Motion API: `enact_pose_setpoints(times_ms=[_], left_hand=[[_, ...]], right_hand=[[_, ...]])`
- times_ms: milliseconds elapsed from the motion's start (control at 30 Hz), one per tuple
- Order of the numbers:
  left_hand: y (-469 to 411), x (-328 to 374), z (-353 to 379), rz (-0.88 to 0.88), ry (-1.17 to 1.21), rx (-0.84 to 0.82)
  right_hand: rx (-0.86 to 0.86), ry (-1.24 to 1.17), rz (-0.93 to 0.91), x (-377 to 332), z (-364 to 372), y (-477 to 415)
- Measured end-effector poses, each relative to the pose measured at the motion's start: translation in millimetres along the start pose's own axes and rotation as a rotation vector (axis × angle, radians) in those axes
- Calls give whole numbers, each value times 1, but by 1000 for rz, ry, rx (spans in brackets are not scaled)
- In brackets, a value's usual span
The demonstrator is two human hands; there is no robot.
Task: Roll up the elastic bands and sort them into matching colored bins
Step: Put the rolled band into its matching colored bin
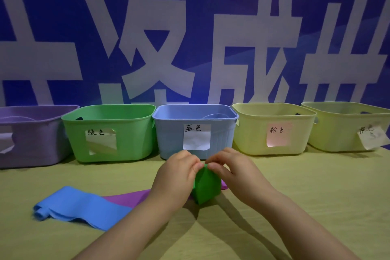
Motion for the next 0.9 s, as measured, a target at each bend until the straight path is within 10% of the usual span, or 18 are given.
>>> enact_pose_setpoints(times_ms=[900], left_hand=[[5, -3, -6, 15, 85, 55]], right_hand=[[-45, -25, -23, -8, 2, 2]])
Point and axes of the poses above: each hand's wrist, its own y-axis away from the middle knuckle, its own z-axis out of the palm, x = y × z, the point moved 8 cm from there along -y, towards the middle knuckle, and after that the axes turned 9 degrees about -z, right-handed, at the moved point
